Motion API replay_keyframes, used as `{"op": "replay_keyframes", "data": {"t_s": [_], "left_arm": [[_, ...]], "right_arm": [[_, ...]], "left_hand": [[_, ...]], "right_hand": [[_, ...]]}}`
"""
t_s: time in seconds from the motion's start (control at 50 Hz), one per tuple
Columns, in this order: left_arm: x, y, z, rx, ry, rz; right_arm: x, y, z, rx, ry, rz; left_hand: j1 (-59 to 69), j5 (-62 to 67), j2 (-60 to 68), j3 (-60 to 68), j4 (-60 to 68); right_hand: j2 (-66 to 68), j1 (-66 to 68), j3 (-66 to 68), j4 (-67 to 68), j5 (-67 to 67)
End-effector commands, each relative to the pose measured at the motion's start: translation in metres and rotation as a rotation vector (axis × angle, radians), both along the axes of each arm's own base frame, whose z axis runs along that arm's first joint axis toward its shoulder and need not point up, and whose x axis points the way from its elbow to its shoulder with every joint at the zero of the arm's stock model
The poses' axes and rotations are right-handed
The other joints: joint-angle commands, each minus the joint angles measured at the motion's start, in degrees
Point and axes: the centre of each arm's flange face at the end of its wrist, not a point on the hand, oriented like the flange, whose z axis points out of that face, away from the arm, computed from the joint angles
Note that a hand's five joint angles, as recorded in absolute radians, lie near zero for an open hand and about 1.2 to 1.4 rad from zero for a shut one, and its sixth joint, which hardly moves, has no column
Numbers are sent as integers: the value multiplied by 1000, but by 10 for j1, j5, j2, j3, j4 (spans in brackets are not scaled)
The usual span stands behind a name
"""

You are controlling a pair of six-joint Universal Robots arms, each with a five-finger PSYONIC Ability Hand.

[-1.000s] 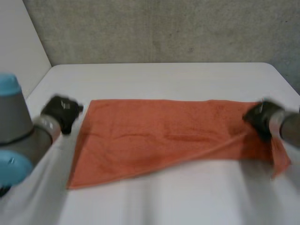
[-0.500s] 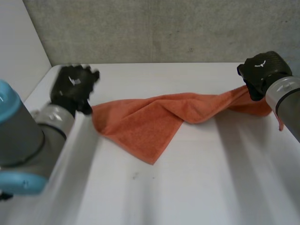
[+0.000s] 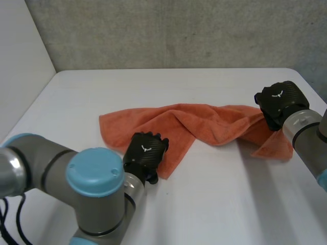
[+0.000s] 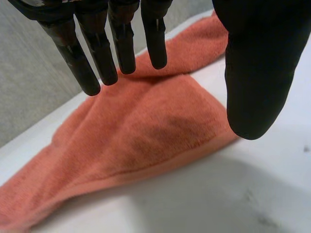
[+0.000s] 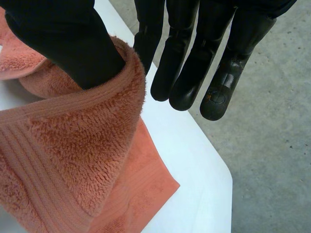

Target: Fold the laundry

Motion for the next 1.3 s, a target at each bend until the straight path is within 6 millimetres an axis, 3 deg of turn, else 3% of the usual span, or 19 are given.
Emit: {"op": "replay_keyframes", "data": {"t_s": [0.02,0.32,0.68,1.06,1.3], "left_arm": [[-10,-8,-12,6,-8,-4],[-26,-22,-21,-5,-22,-14],[-27,-17,-25,27,-63,-32],[-39,-28,-42,27,-71,-40],[-48,-37,-30,-13,-30,-41]], "right_arm": [[0,2,-6,10,4,2],[-1,1,-13,22,7,0],[-1,0,-17,35,13,0],[1,1,-29,70,24,4],[0,0,-30,71,26,3]], "left_hand": [[48,45,47,46,50],[102,99,101,100,104],[80,77,79,78,82],[102,99,101,100,104],[152,150,151,150,154]], "right_hand": [[126,243,122,117,132],[126,243,122,117,132],[126,243,122,117,132],[126,243,122,117,132],[126,243,122,117,132]]}}
